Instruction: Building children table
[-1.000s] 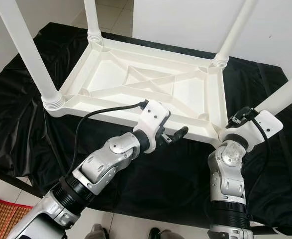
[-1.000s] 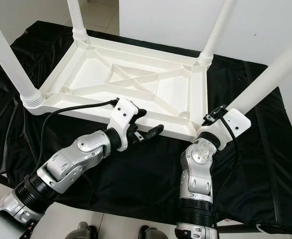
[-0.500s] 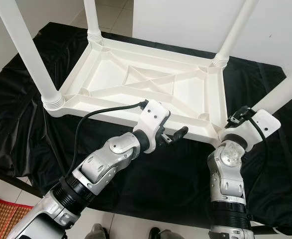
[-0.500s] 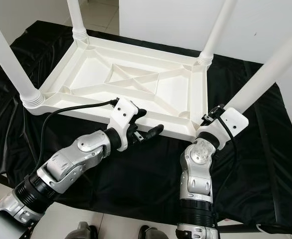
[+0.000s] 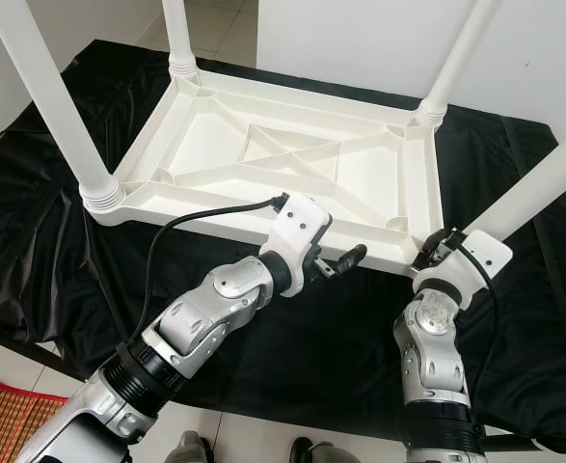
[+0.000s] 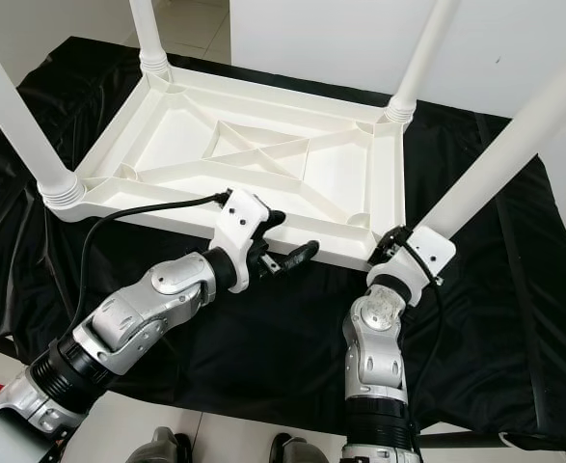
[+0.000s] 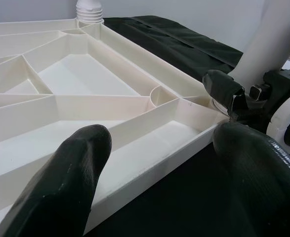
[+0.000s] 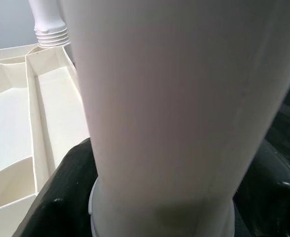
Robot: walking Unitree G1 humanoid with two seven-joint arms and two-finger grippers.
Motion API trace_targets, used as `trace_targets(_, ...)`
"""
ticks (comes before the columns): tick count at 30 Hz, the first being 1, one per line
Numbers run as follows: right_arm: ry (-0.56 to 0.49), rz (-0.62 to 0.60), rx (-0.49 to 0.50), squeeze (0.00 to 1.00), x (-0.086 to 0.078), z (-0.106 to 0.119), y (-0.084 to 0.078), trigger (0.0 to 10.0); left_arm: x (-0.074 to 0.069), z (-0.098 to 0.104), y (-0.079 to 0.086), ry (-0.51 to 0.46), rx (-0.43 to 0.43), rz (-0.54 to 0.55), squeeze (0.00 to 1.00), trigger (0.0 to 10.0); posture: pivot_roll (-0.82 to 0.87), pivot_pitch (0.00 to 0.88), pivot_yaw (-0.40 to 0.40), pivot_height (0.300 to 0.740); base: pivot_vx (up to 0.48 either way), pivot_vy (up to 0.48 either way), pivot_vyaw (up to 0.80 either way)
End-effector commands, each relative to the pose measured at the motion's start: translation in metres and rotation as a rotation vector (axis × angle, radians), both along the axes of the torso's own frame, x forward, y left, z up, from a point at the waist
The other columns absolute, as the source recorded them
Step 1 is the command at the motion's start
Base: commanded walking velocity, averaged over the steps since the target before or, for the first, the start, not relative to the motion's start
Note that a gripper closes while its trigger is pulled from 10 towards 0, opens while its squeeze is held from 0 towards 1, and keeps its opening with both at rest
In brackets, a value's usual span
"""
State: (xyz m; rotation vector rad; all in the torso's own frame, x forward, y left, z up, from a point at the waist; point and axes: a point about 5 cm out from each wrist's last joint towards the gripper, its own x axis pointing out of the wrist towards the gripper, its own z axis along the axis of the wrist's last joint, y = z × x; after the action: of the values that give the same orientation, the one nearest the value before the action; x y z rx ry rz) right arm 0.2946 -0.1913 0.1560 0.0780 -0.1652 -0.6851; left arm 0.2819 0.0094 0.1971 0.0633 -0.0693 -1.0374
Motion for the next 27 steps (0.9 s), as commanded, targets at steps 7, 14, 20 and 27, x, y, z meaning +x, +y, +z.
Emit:
trace_targets(7,0.058,-0.002,-0.015,0.00,-0.0031,-0.0133,-0.0085,10.0,-0.0138,-0.0029,-0.0073,0.000,0.024,-0.268,0.00,10.0,0.03,0.169,-0.027,0.740,0.000,0.000,0.00)
trace_targets(14,0.048,0.015,-0.037,0.00,-0.0032,-0.0100,-0.0122,10.0,-0.0135,-0.0026,-0.0074,-0.001,0.023,-0.267,0.00,10.0,0.03,0.171,-0.028,0.740,0.000,0.000,0.00)
trace_targets(20,0.040,0.030,-0.047,0.00,-0.0033,-0.0086,-0.0152,10.0,-0.0128,-0.0022,-0.0071,-0.002,0.024,-0.266,0.00,10.0,0.03,0.176,-0.028,0.740,0.000,0.000,0.00)
trace_targets(27,0.021,0.075,-0.074,0.00,-0.0016,-0.0057,-0.0150,8.7,-0.0117,-0.0015,-0.0059,-0.002,0.025,-0.261,0.00,10.0,0.03,0.179,-0.026,0.740,0.000,0.000,0.00)
